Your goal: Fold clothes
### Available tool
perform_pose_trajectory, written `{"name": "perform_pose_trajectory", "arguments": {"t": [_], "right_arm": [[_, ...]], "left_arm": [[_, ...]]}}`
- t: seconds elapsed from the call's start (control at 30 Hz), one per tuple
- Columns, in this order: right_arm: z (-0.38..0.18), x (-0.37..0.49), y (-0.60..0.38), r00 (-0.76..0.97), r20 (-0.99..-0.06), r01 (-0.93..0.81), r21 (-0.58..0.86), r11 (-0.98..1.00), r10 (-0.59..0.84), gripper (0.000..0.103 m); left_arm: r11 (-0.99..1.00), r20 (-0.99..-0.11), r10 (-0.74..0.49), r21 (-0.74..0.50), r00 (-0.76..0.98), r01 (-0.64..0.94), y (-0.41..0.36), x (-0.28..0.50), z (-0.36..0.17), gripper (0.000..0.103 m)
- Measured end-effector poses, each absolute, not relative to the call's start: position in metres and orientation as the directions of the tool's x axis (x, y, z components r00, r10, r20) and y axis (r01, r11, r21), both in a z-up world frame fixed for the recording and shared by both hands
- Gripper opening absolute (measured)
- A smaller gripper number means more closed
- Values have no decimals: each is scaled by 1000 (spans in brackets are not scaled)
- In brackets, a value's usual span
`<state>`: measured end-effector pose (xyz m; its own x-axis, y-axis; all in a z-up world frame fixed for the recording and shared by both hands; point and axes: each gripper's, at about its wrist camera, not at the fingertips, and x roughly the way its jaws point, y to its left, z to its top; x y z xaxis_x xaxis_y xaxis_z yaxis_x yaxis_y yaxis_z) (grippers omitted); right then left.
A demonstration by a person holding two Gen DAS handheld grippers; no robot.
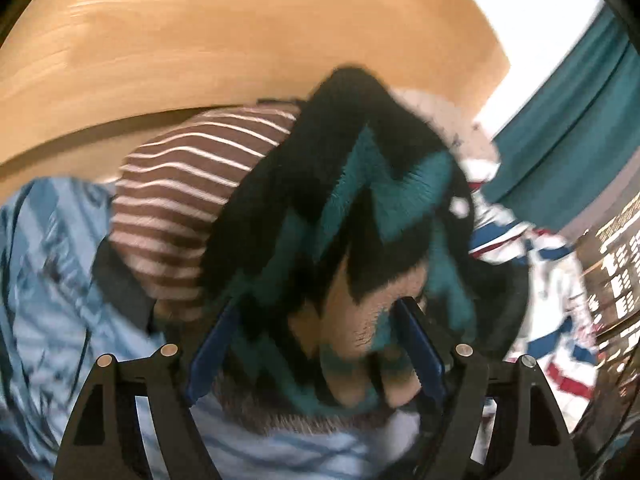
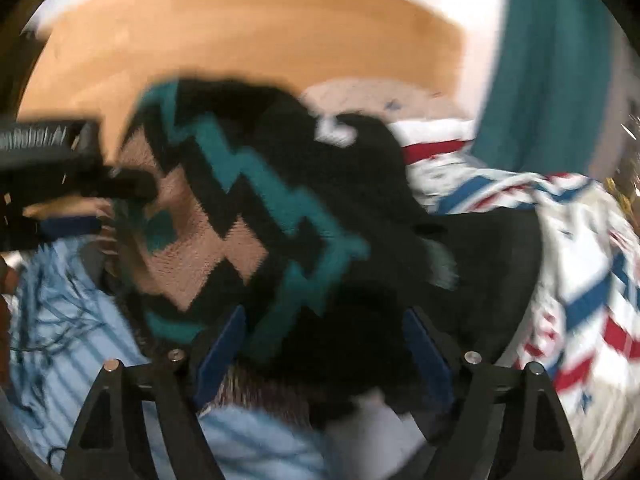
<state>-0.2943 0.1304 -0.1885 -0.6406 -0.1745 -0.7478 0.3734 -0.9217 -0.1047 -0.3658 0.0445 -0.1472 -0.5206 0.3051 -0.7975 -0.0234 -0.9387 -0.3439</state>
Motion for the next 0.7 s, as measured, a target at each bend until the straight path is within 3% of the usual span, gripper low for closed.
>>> {"name": "perform_pose_trajectory", "arguments": {"t": [0.1, 0.17, 0.23, 0.3, 0.47, 0.5, 0.7], "right_arm": [[-212, -304, 126, -622, -753, 372, -42, -927, -216, 72], [-220, -301, 128, -622, -750, 364, -22, -931, -225, 47], [-223, -295, 128, -626, -749, 359, -27, -933, -219, 28], [-220, -286, 122, -631, -752, 362, -68, -930, -191, 25], [-206, -259, 122, -609, -771, 389, -85, -917, -187, 6], [-201, -251, 125, -605, -772, 395, -79, -915, -195, 6], [-166, -177, 152, -613, -751, 390, -19, -921, -245, 6]], "left_arm": [[-957, -813, 277, -281, -512, -71, 55, -376, -172, 58], [-949, -786, 305, -295, -537, -107, 54, -369, -176, 48], [-946, -779, 323, -289, -537, -148, 53, -362, -176, 31], [-937, -774, 346, -312, -530, -156, 50, -356, -175, 21], [-915, -776, 387, -392, -498, -99, 33, -330, -171, 14], [-911, -776, 394, -402, -492, -95, 30, -323, -169, 10], [-865, -736, 468, -496, -489, -82, 4, -245, -151, 9]]}}
